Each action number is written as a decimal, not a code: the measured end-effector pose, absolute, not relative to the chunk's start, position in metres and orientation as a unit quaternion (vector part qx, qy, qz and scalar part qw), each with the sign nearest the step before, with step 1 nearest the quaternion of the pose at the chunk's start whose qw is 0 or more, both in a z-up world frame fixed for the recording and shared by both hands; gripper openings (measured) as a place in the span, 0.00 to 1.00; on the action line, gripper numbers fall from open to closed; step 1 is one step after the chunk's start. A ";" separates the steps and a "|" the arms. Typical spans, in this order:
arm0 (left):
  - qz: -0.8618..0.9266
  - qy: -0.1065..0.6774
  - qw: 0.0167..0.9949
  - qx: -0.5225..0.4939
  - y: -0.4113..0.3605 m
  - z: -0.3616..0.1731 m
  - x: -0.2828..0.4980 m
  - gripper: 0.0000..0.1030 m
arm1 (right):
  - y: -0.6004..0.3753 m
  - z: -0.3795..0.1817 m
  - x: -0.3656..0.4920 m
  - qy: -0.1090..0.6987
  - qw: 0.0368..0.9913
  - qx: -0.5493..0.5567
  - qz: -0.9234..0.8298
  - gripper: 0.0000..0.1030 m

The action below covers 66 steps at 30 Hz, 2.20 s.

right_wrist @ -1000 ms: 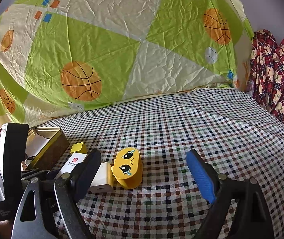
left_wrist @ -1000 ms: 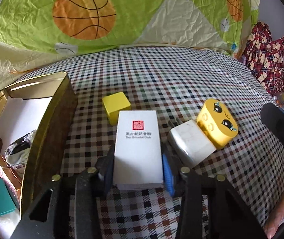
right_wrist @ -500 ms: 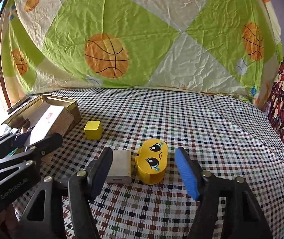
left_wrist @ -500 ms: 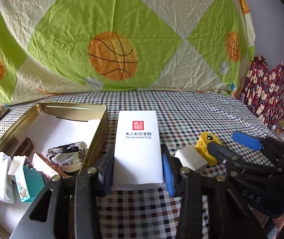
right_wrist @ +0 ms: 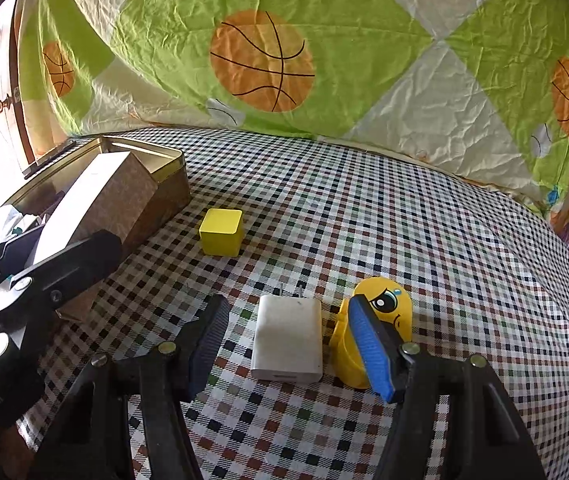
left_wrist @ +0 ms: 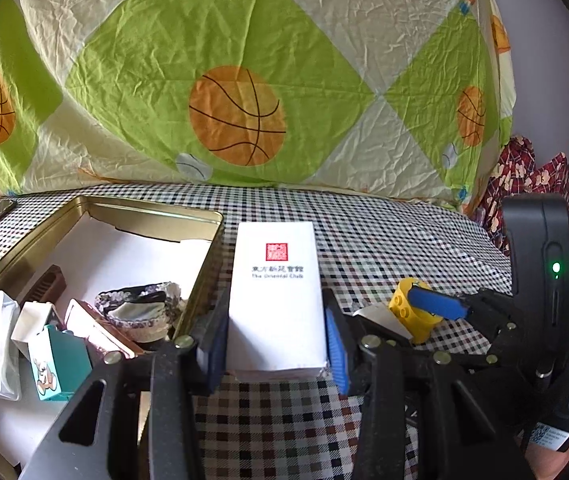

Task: Organize rigid objects
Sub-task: 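Grasp small white block with right tool while left tool holds white box, then carry white box with left tool while right tool carries white block toward tin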

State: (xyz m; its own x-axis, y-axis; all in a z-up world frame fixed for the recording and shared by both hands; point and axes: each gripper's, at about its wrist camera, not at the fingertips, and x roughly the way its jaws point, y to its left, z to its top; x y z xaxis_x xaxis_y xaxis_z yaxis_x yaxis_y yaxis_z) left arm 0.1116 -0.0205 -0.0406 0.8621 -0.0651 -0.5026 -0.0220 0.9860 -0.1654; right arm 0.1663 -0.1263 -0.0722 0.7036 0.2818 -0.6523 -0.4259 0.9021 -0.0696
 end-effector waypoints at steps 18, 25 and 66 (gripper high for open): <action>-0.015 0.251 0.965 -0.079 -0.022 -0.038 0.106 0.40 | -0.136 -0.092 0.183 0.407 0.890 -0.074 0.189 0.39; -0.015 0.246 0.966 -0.076 -0.022 -0.038 0.103 0.40 | -0.144 -0.078 0.167 0.362 0.911 -0.060 0.188 0.39; 0.002 0.162 0.987 -0.016 -0.036 -0.025 0.068 0.40 | -0.175 -0.029 0.095 0.149 0.976 0.002 0.158 0.39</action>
State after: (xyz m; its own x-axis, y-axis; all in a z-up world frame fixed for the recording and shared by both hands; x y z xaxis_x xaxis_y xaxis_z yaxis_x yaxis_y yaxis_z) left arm 0.0678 -0.0362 -0.0248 0.9472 -0.0005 -0.3206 -0.0098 0.9995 -0.0306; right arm 0.0952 -0.1752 -0.0286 0.9058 0.3090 -0.2901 -0.3078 0.9501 0.0507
